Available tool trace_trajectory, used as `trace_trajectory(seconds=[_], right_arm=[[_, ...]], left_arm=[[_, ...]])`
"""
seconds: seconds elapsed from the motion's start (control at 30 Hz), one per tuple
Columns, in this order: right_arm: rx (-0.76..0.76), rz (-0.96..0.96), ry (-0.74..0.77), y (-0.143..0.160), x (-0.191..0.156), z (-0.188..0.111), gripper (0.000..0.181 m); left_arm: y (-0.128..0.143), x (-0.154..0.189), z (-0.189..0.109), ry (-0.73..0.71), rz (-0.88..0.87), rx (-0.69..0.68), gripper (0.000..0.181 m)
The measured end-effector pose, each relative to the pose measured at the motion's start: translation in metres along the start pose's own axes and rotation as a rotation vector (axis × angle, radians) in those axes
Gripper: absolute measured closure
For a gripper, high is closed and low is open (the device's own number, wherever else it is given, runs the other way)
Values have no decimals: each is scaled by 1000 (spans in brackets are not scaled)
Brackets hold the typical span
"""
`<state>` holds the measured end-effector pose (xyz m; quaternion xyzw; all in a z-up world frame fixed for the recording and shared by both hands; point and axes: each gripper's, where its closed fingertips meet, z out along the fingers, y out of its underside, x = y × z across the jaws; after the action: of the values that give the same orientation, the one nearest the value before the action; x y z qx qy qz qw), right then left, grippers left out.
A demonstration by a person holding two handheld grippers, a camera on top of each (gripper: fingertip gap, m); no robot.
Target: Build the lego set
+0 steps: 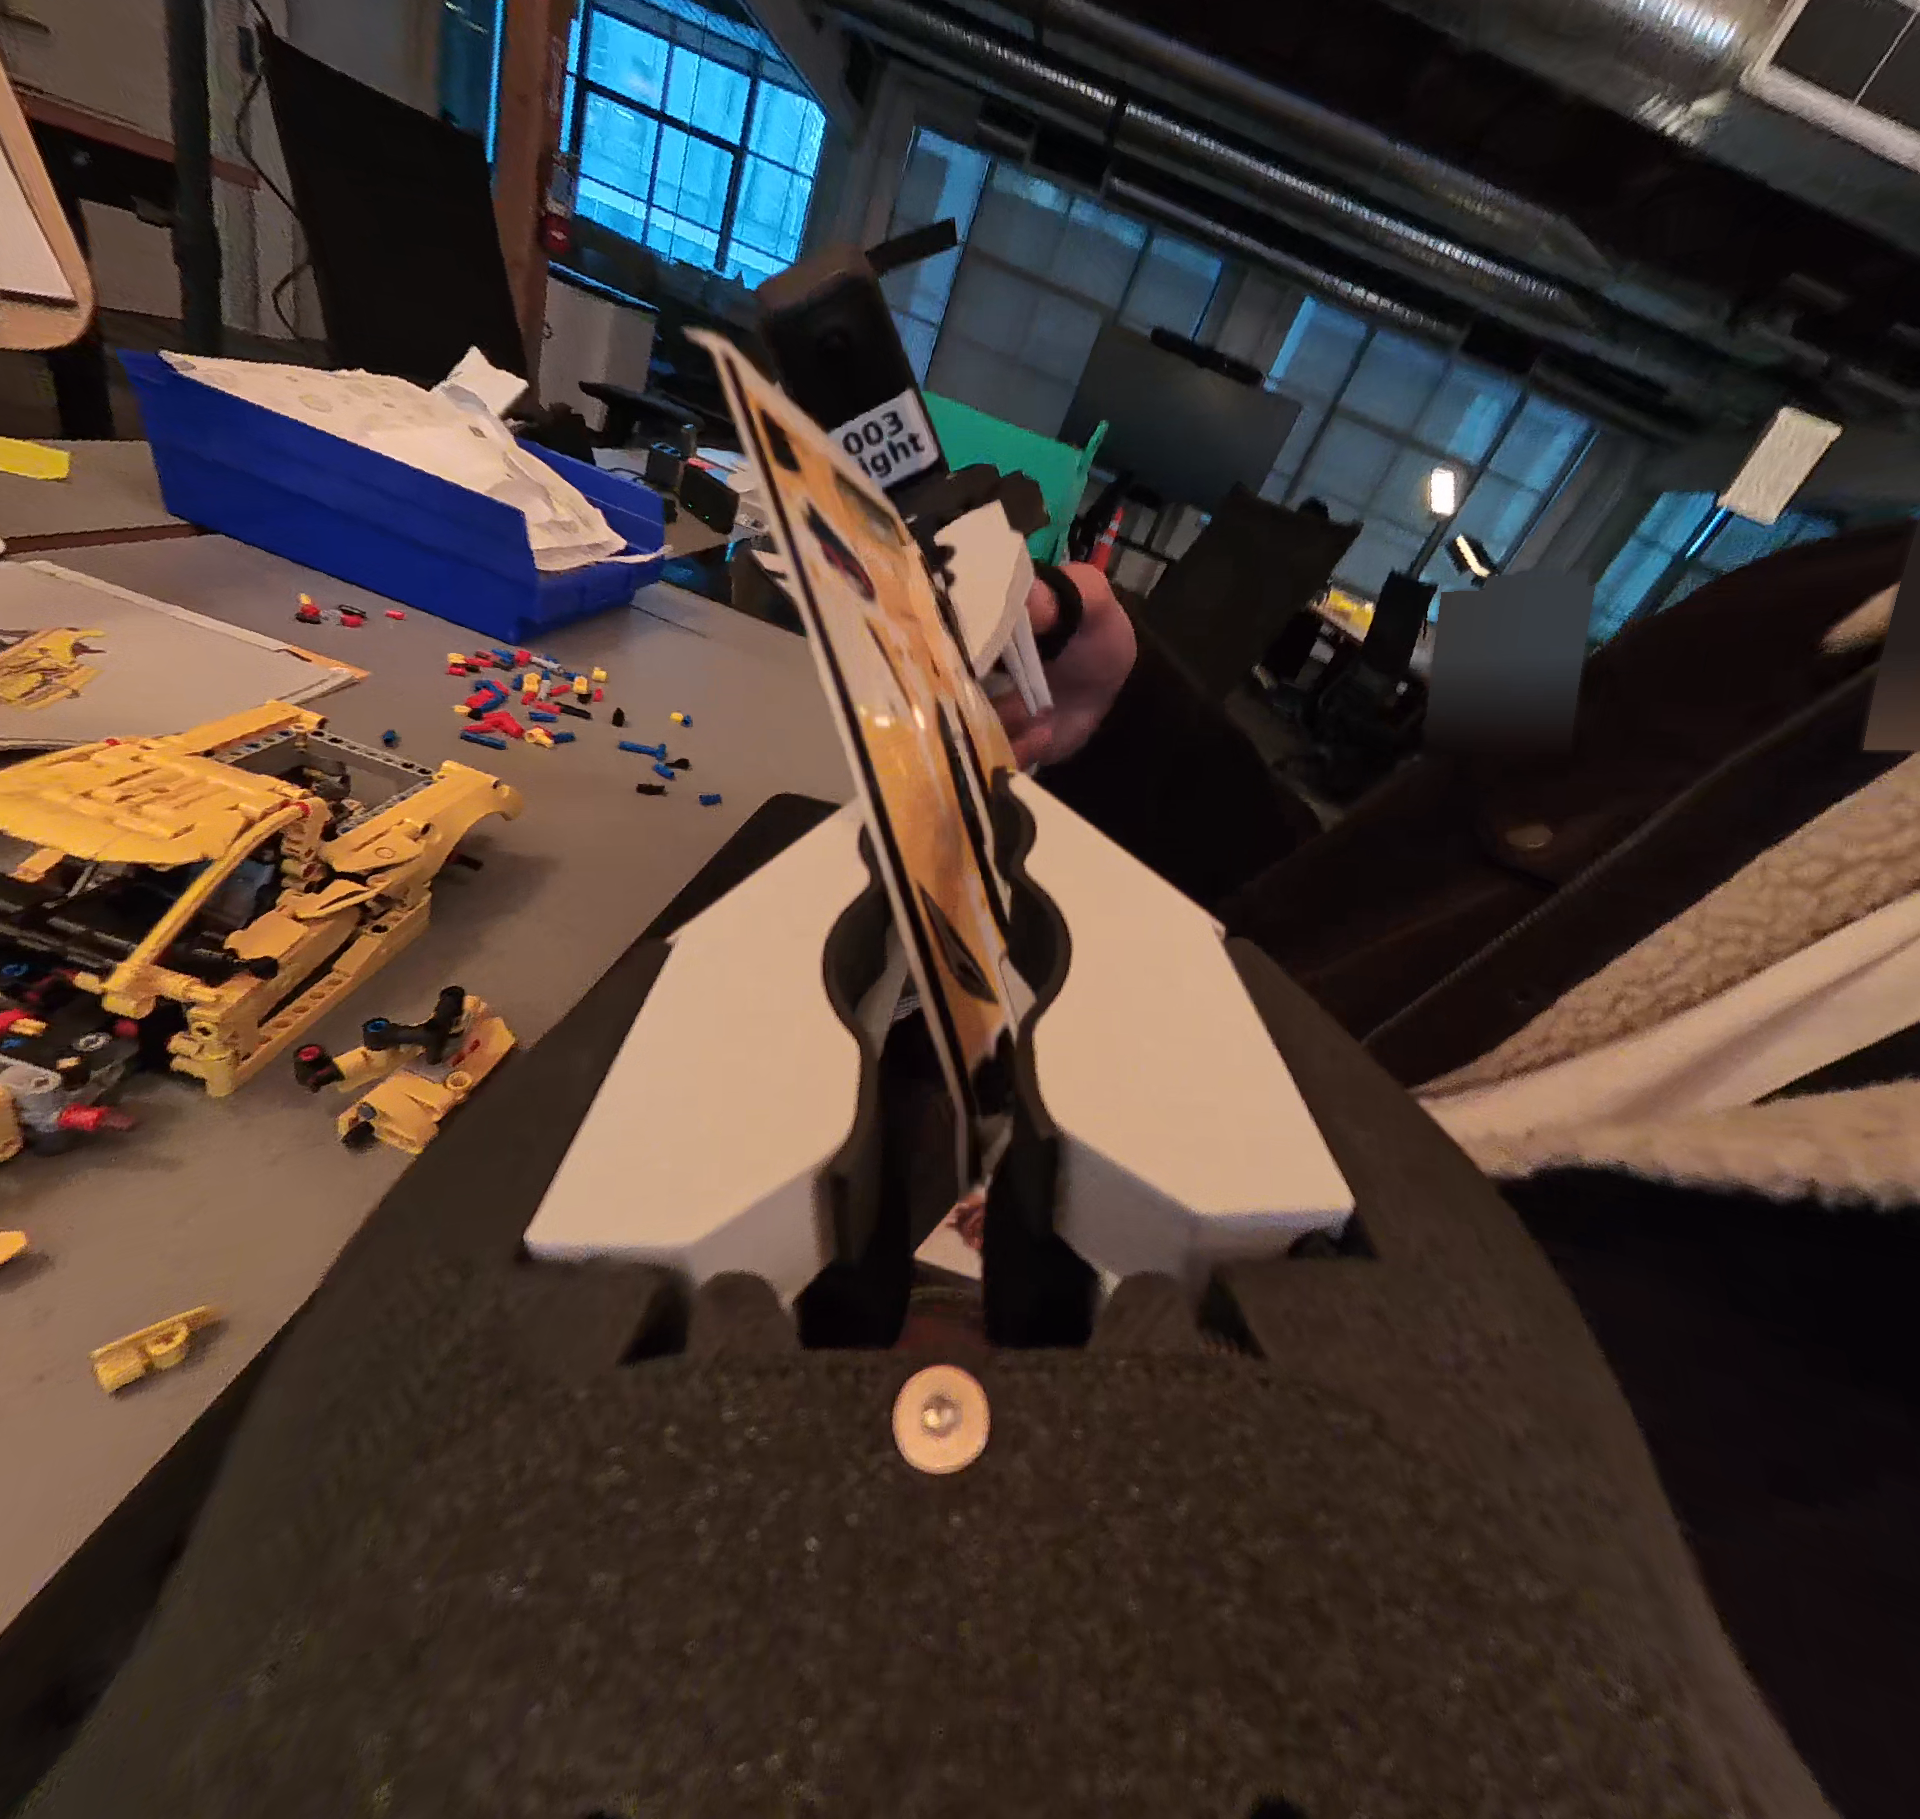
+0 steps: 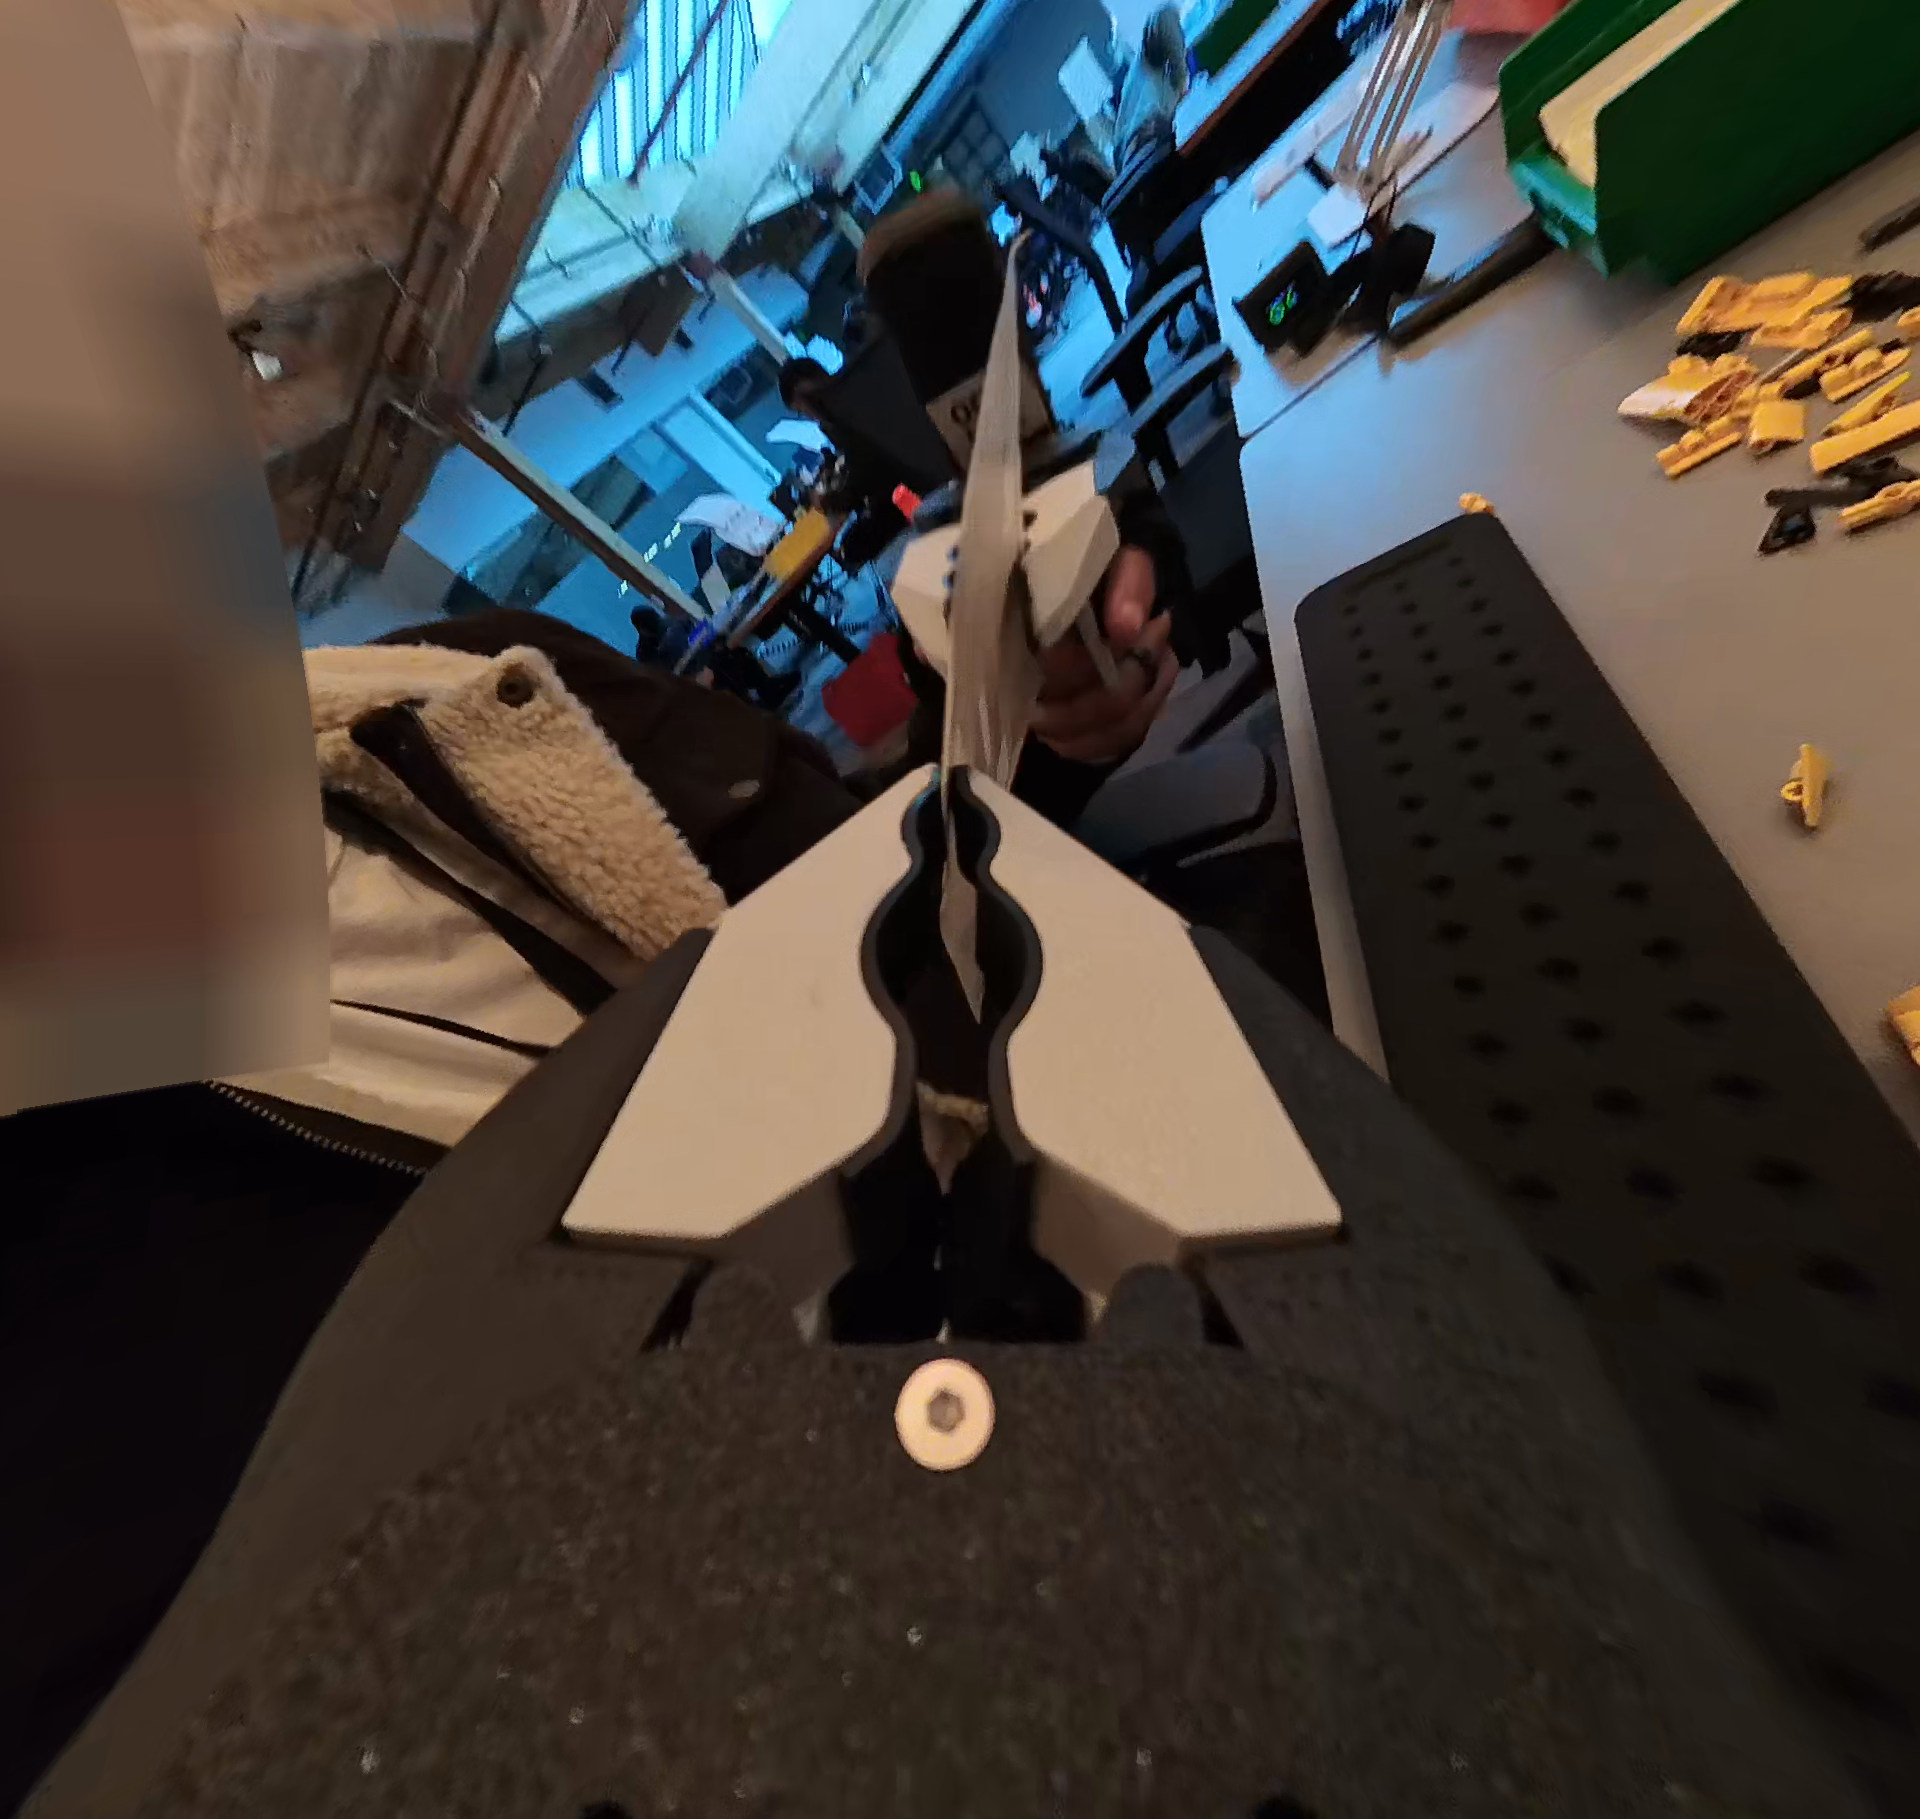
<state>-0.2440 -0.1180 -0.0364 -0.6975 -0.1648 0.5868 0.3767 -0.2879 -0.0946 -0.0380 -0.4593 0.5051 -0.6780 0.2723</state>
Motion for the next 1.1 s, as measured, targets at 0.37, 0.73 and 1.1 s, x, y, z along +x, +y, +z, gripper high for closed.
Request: trace_trajectory(seconds=[0.37,0.73,1.1], right_arm=[[362,-46,107,-36,13,-24,181],[415,-81,59,-30,16,7,181],[369,-48,32,-21,21,24,181]], left_arm=[[-31,-45,-13,-292,-56,601,155],[-46,-41,-18,-238,-117,835,147],[-43,-40,-22,-222,-129,833,173]])
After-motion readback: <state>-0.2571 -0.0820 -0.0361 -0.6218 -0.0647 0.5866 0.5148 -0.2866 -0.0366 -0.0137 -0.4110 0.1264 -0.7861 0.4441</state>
